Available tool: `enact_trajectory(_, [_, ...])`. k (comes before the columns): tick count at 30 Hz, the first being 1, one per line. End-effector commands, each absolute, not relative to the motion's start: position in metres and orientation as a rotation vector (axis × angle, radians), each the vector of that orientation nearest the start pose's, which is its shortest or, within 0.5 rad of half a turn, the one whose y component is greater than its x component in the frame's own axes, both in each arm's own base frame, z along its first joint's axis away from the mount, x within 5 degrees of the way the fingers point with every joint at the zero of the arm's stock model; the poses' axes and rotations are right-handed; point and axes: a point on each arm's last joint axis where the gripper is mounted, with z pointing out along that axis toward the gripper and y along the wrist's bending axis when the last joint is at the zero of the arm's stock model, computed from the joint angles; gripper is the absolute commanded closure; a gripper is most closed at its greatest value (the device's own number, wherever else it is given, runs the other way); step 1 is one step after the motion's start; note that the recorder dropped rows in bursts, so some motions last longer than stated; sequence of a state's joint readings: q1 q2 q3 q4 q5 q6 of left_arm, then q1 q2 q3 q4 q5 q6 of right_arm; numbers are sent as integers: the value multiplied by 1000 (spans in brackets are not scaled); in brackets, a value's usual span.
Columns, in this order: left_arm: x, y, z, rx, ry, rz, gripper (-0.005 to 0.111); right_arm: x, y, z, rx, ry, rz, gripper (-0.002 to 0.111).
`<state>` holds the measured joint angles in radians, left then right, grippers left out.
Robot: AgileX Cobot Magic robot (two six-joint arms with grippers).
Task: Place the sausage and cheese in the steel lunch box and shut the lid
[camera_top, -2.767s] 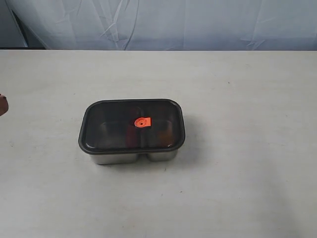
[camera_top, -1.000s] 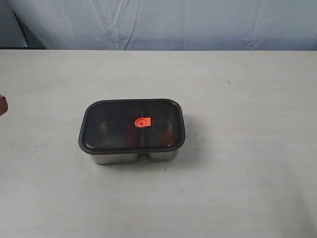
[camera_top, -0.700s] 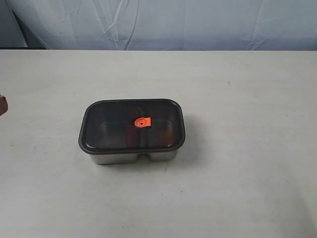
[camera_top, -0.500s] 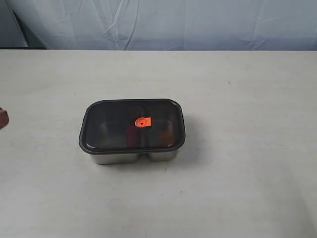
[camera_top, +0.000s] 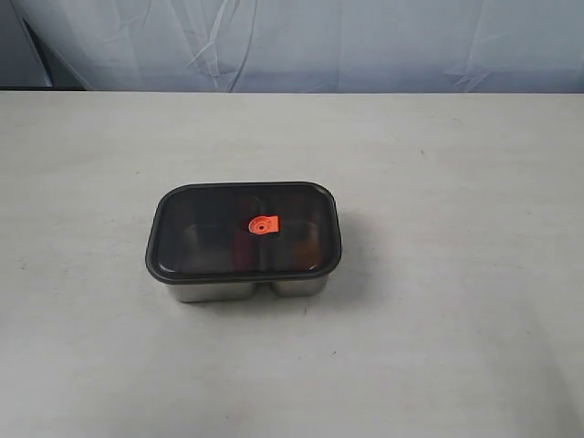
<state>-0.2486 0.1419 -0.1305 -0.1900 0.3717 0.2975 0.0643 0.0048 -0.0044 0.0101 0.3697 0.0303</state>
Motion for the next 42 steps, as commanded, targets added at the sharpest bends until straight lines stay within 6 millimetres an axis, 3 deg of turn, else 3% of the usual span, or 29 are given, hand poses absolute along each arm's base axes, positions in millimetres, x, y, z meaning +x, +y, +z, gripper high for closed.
enact_trajectory(1, [53, -14, 216, 322, 1736, -49, 107, 53, 4, 181, -23, 1841, 72, 108])
enact_trajectory(11, [49, -6, 217, 251, 1704, 97, 107, 53, 4, 181, -23, 1841, 72, 108])
enact_trajectory(21, [53, -6, 183, 85, 1820, -42, 107, 53, 4, 181, -22, 1841, 73, 108])
enact_trajectory(42, [55, -2, 191, -27, 1730, -69, 107, 53, 4, 181, -22, 1841, 73, 108])
